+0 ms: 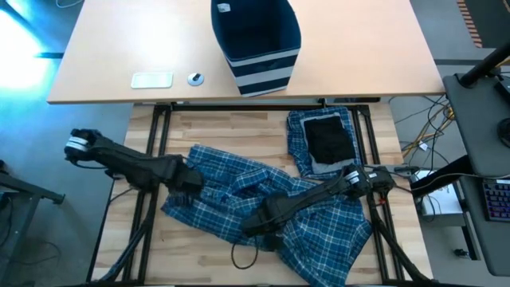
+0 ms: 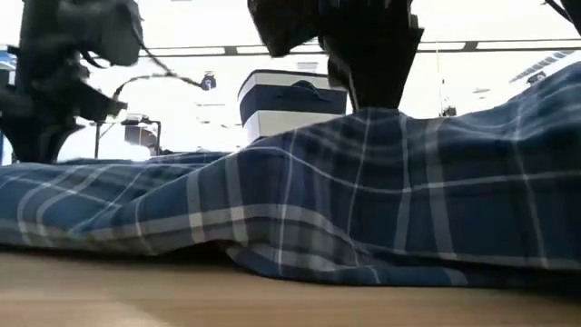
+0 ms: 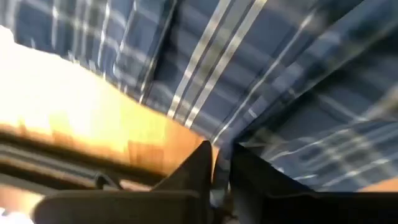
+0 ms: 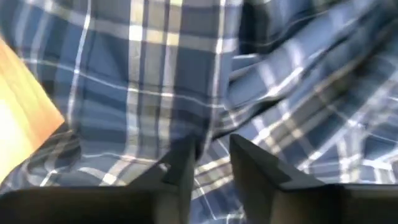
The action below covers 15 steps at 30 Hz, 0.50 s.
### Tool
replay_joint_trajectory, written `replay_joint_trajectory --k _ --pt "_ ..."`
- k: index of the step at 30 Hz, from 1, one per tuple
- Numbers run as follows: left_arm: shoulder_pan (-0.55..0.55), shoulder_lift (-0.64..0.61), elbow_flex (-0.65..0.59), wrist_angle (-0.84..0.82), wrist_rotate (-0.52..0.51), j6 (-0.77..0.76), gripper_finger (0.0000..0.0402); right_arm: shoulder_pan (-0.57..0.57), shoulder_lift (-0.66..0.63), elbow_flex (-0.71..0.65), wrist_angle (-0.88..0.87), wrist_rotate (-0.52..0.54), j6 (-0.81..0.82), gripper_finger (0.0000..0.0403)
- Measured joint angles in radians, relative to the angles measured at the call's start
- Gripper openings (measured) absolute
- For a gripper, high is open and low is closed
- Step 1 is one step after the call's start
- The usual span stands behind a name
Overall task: Fold Laundry from Bin
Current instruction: Fold the blue patterned long sleeve
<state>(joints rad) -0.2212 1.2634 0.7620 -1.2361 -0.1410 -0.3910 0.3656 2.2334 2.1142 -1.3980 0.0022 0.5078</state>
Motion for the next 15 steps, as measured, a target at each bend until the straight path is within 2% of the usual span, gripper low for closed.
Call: replay_joint_trajectory --k 3,7,11,15 --pt "0.024 0.091 0.013 -0.040 -0.005 0.026 0.0077 0.026 -0.045 0.020 -0.028 0.006 0.057 0.0131" --pt "0.023 0.145 0.065 -0.132 -0.007 0.005 0.0156 0.146 -0.128 0.007 -0.047 -0.003 0.225 0.0172" --pt "-0.020 0.104 0.131 -0.145 0.005 -0.095 0.0237 0.298 -0.170 -0.050 -0.050 -0.003 0.416 0.0200" --pt "-0.118 0.043 0.203 -0.073 0.040 -0.265 0.0290 0.431 -0.200 -0.159 -0.011 -0.047 0.598 0.0196"
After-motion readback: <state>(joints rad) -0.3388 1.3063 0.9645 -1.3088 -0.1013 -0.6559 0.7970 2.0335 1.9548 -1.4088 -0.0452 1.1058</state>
